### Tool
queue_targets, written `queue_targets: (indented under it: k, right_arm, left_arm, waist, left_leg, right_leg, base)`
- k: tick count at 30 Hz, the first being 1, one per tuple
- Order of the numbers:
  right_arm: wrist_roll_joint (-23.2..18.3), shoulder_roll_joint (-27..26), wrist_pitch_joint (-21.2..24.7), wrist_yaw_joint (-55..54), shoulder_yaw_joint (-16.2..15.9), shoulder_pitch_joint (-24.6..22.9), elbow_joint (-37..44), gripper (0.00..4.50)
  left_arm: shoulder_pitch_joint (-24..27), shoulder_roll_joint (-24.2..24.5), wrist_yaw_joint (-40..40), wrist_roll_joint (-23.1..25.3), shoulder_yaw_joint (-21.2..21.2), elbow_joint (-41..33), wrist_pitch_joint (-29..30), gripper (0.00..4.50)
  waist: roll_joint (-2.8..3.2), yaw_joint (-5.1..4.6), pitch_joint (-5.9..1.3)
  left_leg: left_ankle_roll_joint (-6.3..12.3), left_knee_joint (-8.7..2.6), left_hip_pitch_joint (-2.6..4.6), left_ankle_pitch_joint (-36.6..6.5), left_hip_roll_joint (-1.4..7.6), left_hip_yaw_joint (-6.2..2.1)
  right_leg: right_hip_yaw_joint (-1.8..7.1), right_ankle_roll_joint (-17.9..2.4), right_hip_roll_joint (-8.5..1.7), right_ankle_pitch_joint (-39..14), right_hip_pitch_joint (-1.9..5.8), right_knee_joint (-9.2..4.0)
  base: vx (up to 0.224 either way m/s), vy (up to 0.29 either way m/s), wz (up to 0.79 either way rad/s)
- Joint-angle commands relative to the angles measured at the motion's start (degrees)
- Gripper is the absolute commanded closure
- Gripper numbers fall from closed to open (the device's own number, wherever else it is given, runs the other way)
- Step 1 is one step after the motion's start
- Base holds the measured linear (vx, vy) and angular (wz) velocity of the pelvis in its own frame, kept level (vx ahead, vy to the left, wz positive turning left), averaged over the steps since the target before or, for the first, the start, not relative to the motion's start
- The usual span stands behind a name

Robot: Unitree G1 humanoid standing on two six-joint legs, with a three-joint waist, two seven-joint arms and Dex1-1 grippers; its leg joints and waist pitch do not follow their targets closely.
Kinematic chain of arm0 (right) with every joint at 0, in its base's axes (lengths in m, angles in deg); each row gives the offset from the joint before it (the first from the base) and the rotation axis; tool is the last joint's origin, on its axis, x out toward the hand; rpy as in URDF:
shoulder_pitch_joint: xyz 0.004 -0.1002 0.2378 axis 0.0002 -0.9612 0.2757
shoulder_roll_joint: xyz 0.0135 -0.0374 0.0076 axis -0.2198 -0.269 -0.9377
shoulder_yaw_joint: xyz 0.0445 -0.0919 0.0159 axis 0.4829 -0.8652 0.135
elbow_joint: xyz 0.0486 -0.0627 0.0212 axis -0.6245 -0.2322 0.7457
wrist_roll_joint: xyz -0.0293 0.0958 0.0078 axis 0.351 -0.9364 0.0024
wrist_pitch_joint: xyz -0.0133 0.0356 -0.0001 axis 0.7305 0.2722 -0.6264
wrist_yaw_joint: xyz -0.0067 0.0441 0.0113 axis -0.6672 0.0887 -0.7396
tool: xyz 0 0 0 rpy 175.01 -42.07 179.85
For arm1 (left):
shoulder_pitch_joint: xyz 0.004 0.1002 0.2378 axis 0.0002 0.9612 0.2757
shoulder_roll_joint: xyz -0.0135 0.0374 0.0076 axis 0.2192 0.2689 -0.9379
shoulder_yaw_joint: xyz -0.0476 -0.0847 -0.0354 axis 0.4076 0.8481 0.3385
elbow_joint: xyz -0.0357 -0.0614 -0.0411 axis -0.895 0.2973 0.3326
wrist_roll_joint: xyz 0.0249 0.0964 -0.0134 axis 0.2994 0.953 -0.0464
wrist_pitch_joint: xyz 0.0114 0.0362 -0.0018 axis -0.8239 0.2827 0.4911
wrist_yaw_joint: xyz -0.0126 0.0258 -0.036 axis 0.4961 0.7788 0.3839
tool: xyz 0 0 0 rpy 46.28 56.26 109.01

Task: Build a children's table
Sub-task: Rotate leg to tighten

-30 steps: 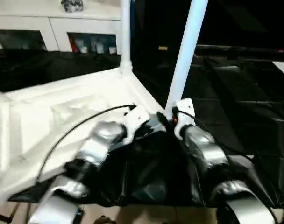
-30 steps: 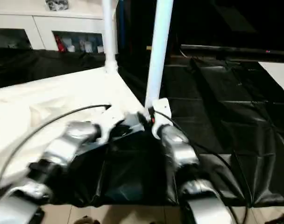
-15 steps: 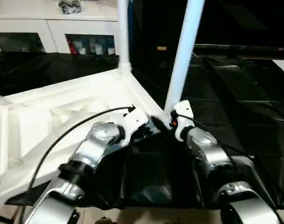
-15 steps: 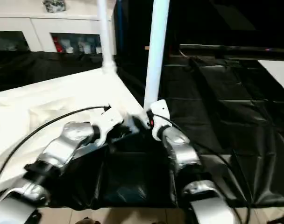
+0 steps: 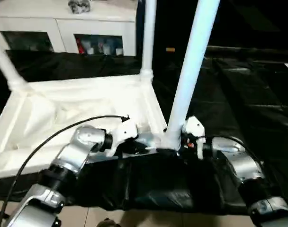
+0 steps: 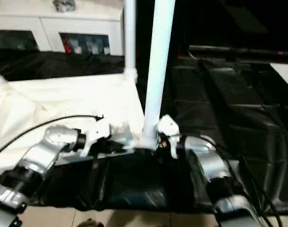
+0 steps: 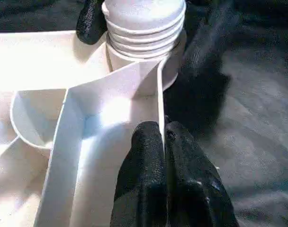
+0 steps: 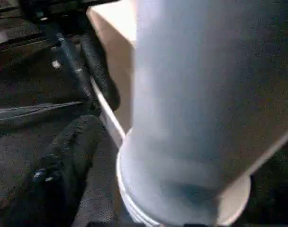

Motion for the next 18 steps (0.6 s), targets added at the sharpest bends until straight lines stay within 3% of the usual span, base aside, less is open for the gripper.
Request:
queue_targets:
  k: [1,2,6,8,13,18]
  right_arm:
    - [-0.5,0.5,1.5,4.4,-3.0,-1.2,2.6,0.69]
    - [-0.5,0.7,1.8,5.0,-3.4,-1.3,3.0,0.98]
    - [-0.6,1.1,2.6,6.3,-4.0,-1.8,4.2,1.11]
    - [-0.6,1.1,3.0,6.7,-4.2,-2.2,4.7,1.45]
    - [-1.2,1.1,4.4,6.9,-4.2,-2.9,6.0,1.75]
    - [-2.5,-1.4,5.8,3.1,-1.8,-3.8,6.0,1.78]
  left_arm:
    - [-1.3,0.0,-2.6,-1.2,-1.2,-2.0,-2.3,4.5]
    - [-1.4,0.3,-3.1,-1.1,-1.4,-1.8,-2.4,4.5]
    - [-1.8,0.9,-4.3,-0.7,-1.8,-0.9,-3.0,4.5]
    - [-2.0,1.1,-4.8,-0.7,-1.9,-0.3,-3.4,4.5]
    - [-2.0,1.1,-5.0,-0.8,-1.8,-0.1,-3.5,4.5]
    - [-2.0,-1.3,0.7,-0.3,-0.2,0.6,-2.5,4.5]
  waist:
    - [-0.18,0.09,-3.62]
    - [-0.2,0.29,-3.64]
    - [-0.19,0.57,-3.63]
    - [-0.14,0.86,-3.66]
    - [-0.08,0.98,-3.71]
    - [-0.21,1.1,-3.75]
  left_leg:
    - [2.52,-3.75,0.82,-18.2,1.59,-0.28]
    - [2.59,-3.74,0.73,-18.0,1.6,-0.25]
    - [2.25,-3.79,0.7,-17.7,1.6,-0.33]
    - [2.21,-3.78,0.71,-17.6,1.65,-0.31]
    - [1.85,-3.83,0.78,-17.7,1.68,-0.36]
    - [1.63,-3.75,0.85,-17.7,1.65,-0.29]
  right_leg:
    - [2.77,-7.8,-4.0,-25.9,2.45,-5.28]
    - [2.81,-7.6,-4.0,-25.8,2.46,-5.22]
    - [2.77,-7.4,-4.07,-26.3,2.45,-5.24]
    - [2.85,-7.2,-4.14,-26.1,2.4,-5.24]
    - [2.8,-7.6,-4.09,-25.2,2.44,-5.14]
    - [2.81,-8.0,-4.13,-24.5,2.4,-5.07]
  base:
    - [0.0,0.0,0.0]
    - [0.0,0.0,0.0]
    - [0.0,0.0,0.0]
    - [0.0,0.0,0.0]
    - [0.0,0.0,0.0]
    - [0.0,0.0,0.0]
